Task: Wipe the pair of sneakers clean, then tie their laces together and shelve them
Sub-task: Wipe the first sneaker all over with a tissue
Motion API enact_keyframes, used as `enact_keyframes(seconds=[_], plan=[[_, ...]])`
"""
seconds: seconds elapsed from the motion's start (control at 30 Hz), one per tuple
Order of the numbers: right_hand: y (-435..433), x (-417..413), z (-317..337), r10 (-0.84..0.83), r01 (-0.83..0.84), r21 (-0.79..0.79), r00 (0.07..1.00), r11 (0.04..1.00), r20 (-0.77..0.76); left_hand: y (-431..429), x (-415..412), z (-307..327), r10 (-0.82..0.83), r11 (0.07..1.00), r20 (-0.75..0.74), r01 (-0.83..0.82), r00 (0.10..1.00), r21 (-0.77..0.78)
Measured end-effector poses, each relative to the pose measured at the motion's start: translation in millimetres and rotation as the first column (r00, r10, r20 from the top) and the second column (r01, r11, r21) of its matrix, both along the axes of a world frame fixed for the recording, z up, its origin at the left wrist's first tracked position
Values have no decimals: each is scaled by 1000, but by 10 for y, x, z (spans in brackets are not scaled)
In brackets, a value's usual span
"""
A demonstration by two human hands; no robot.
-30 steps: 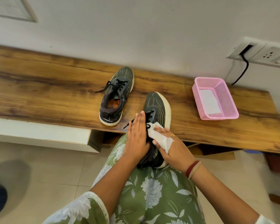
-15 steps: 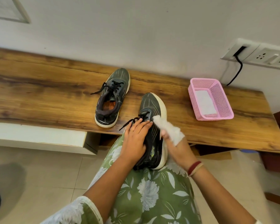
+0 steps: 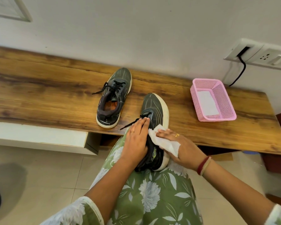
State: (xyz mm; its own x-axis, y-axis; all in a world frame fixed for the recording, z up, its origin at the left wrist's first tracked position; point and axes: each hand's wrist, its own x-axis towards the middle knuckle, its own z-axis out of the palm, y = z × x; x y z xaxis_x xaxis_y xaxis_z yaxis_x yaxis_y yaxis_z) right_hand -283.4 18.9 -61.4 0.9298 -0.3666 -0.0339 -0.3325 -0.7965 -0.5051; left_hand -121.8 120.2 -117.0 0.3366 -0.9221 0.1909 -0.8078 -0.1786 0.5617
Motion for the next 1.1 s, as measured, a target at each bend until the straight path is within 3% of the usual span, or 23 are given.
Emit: enact_keyframes(seconds=[0.2, 0.33, 0.47, 0.57, 0.67, 0.83, 0.9, 0.97, 1.03, 1.1], plan=[[-16, 23, -13, -20, 19, 20, 999, 1000, 36, -8, -4, -13, -25, 999, 8, 24, 1000, 30], [-79, 86, -9, 3, 0, -99, 999, 995, 34, -13, 4, -23, -14, 999, 12, 13, 1000, 53], [53, 10, -27, -41, 42, -16, 997, 999, 65, -4, -10, -19, -21, 998, 11, 20, 1000, 58], [-12, 50, -53, -38, 43, -115, 998, 992, 45, -16, -4, -13, -15, 999, 9, 15, 1000, 47], [94, 123, -56, -109, 115, -74, 990, 991, 89, -12, -13, -19, -30, 998, -5, 30, 1000, 56], [94, 144, 2, -92, 97, -129, 995, 987, 43, -9, 6, -33, -21, 998, -22, 22, 1000, 63], [233, 109, 41, -114, 114, -15, 993, 993, 13, -11, 2, -24, -25, 997, -18, 26, 1000, 67], [344, 34, 200, -165, 178, 275, 984, 945, -71, -8, -4, -16, -17, 998, -15, 18, 1000, 54], [319, 4, 430, -307, 288, 630, 948, 721, -82, -7, -4, -1, 1, 999, -31, 1, 1000, 45], [151, 3, 544, -583, 380, 804, 811, 457, -51, -9, -6, 19, 10, 999, -51, -7, 999, 47]])
